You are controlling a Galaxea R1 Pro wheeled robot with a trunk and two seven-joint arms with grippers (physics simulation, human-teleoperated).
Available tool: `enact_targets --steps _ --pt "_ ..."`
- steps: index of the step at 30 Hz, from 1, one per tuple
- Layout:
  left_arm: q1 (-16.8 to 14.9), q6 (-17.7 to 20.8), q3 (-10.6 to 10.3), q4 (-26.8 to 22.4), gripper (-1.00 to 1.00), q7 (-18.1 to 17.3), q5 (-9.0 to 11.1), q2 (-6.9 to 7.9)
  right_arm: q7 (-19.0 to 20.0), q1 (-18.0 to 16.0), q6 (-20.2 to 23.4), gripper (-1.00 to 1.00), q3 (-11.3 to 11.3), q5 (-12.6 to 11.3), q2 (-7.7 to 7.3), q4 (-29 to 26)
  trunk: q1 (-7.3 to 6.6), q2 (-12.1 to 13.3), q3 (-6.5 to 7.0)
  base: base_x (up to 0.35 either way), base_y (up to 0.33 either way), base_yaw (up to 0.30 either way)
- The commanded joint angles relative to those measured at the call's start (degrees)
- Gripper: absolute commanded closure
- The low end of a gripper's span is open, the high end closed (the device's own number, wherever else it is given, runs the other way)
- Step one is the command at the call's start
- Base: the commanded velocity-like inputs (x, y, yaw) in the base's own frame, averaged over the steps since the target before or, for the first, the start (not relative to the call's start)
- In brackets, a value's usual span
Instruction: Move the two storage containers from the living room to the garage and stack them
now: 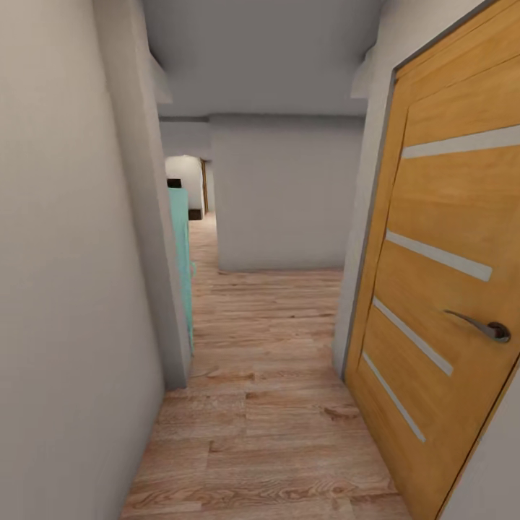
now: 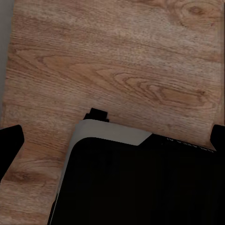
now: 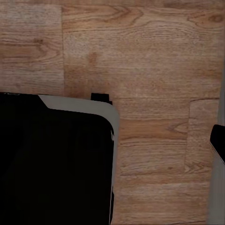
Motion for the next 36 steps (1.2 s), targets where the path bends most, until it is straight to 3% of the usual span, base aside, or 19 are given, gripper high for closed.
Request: enact_targets --steps 1,14,36 --pt "-0.05 -0.2 0.43 0.04 -1.0 0.09 0.1 -0.02 -0.03 -0.08 -0.34 -1.0 0.49 -0.56 0.02 0.18 0.05 -0.07 -0.09 0.32 0.0 0.0" --pt "-0.05 -0.2 0.43 0.04 -1.0 0.09 0.1 -0.02 -0.03 -0.08 -0.34 -1.0 0.49 -0.56 0.02 0.18 0.05 -0.07 -0.09 0.32 0.0 0.057" --pt "-0.05 -0.2 0.43 0.04 -1.0 0.09 0.1 -0.02 -0.03 -0.08 -0.34 -1.0 0.49 -0.56 0.02 0.18 0.05 -0.07 0.07 0.32 0.0 -0.031"
